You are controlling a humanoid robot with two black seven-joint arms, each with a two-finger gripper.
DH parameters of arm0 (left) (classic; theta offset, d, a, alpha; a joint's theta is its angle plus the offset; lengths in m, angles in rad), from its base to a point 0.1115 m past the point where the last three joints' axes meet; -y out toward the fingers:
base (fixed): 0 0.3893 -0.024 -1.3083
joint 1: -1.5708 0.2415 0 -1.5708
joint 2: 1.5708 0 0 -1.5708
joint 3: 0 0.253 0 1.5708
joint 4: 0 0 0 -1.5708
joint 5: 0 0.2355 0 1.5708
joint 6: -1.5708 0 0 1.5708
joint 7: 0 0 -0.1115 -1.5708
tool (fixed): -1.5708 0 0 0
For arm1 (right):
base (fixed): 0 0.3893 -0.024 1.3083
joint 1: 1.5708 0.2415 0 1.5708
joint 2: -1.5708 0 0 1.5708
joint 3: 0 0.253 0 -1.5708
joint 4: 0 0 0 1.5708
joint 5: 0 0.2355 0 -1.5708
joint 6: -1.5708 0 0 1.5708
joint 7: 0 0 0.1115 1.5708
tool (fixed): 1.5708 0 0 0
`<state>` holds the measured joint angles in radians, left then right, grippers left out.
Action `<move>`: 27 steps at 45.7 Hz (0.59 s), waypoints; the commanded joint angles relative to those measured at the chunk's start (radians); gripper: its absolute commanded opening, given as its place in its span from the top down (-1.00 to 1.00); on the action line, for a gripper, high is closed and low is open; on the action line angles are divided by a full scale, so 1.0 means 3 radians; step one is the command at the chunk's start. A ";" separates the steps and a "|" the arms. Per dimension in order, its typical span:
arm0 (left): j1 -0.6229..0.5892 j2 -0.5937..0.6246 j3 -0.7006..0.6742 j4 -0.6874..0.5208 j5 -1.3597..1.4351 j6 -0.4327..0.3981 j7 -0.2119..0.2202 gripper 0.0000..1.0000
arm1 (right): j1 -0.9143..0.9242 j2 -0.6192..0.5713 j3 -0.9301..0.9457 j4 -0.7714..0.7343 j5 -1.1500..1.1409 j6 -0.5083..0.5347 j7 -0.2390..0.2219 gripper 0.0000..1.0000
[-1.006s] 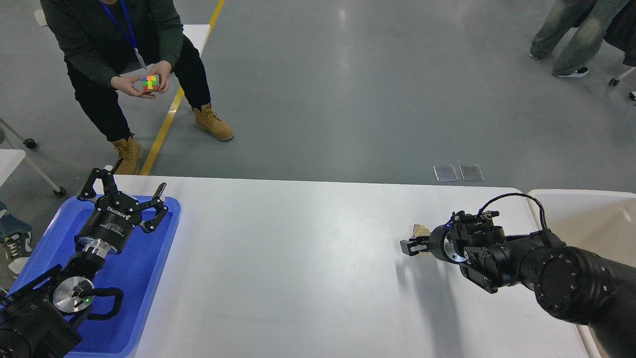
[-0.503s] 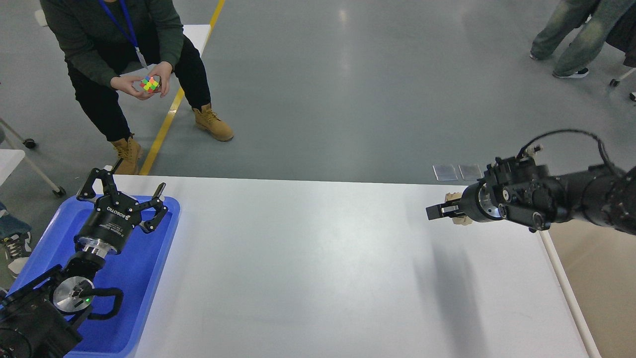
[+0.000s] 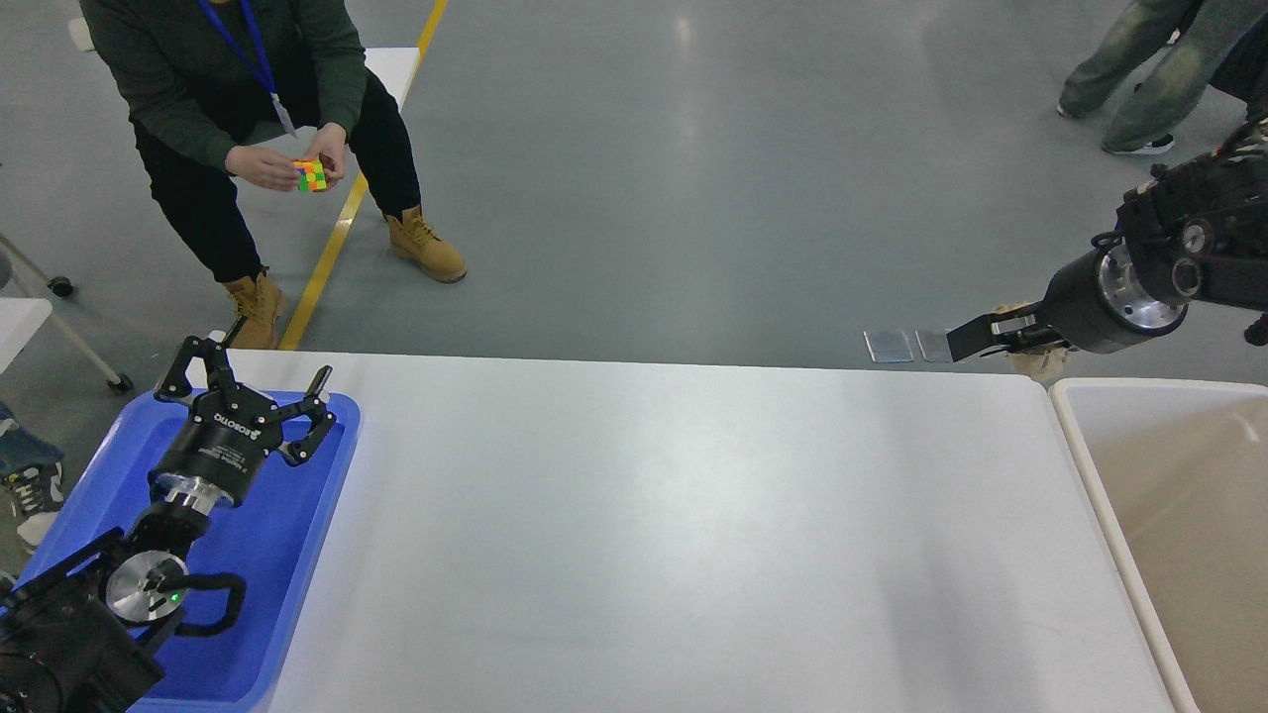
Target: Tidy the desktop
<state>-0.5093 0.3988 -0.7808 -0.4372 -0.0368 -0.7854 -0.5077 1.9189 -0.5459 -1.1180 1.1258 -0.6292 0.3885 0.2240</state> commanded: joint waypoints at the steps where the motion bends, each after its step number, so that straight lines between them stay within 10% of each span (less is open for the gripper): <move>1: 0.0000 0.0000 0.0000 0.0000 0.0000 0.0000 0.0000 -0.98 | 0.0547 -0.0394 -0.0093 0.0246 -0.0188 0.0535 0.0005 1.00; 27: -0.0005 0.0000 0.0005 0.0000 0.0000 0.0000 0.0000 -0.98 | 0.1207 -0.0456 -0.0287 0.0440 -0.0234 0.1027 0.0005 1.00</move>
<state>-0.5108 0.3988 -0.7787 -0.4372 -0.0368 -0.7854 -0.5077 2.2484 -0.6745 -1.1957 1.2510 -0.6870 0.6582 0.2281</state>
